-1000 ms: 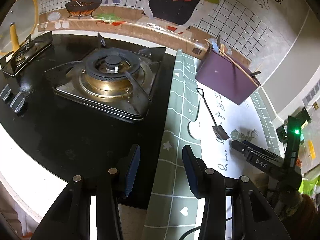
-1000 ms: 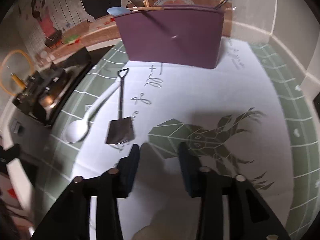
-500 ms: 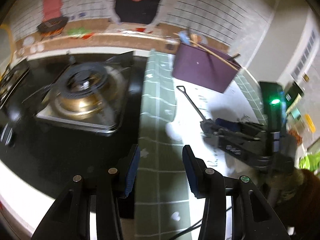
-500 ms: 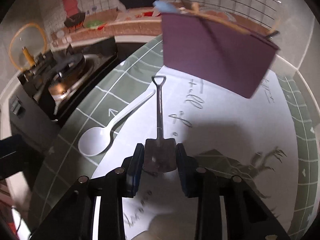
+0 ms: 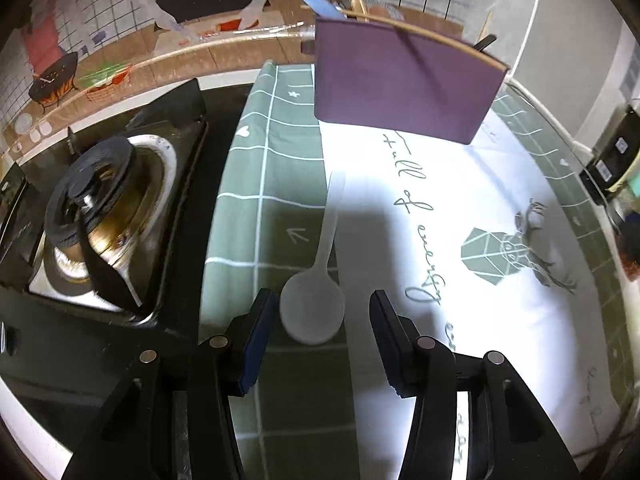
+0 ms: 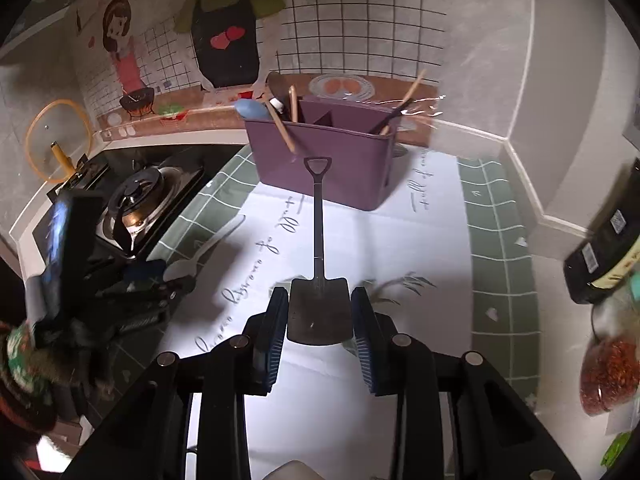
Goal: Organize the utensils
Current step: 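Move the left tool to the white plastic spoon while the right tool holds the spatula, then close the left tool on the white spoon handle, then lift the white spoon and black spatula into the purple holder and open both tools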
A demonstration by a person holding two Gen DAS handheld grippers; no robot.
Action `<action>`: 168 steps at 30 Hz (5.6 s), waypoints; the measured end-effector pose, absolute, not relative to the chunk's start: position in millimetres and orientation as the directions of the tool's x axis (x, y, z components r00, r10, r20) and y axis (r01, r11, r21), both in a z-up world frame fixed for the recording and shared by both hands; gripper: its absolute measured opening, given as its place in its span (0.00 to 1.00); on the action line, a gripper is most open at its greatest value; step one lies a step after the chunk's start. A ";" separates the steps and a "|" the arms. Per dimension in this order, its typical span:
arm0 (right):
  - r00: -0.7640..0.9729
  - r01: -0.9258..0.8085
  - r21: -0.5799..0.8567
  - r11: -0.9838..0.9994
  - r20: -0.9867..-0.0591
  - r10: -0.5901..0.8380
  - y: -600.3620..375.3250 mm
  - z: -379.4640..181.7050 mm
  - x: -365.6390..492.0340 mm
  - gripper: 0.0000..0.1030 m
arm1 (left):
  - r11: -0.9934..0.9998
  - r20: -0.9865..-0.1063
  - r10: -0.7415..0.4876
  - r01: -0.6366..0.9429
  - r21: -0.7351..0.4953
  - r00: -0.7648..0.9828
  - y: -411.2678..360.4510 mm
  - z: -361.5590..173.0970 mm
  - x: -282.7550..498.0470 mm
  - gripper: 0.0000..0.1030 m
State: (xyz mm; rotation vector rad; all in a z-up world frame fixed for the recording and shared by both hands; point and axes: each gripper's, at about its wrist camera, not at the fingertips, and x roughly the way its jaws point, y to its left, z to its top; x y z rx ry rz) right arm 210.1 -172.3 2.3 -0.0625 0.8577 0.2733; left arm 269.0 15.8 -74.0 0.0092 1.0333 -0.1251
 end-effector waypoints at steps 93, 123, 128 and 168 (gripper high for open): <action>0.258 -0.566 0.127 0.814 -0.911 0.322 -161.0 -80.0 246.6 0.05 | 0.966 -0.879 -0.258 0.074 -0.249 0.402 16.0 -65.4 187.4 0.34; 0.368 -0.488 0.123 0.864 -0.869 0.331 -177.3 -81.4 231.0 0.10 | 0.971 -0.878 -0.237 0.136 -0.197 0.417 -18.3 -55.7 230.9 0.09; 0.375 -0.481 0.088 0.872 -0.879 0.295 -167.9 -82.9 229.4 0.06 | 0.967 -0.858 -0.255 0.120 -0.225 0.447 -13.0 -42.2 224.4 0.09; 0.443 -0.393 0.243 0.887 -0.795 0.414 -215.8 -27.1 193.5 0.04 | 0.906 -0.729 -0.397 0.108 -0.410 0.558 7.3 10.2 229.3 0.09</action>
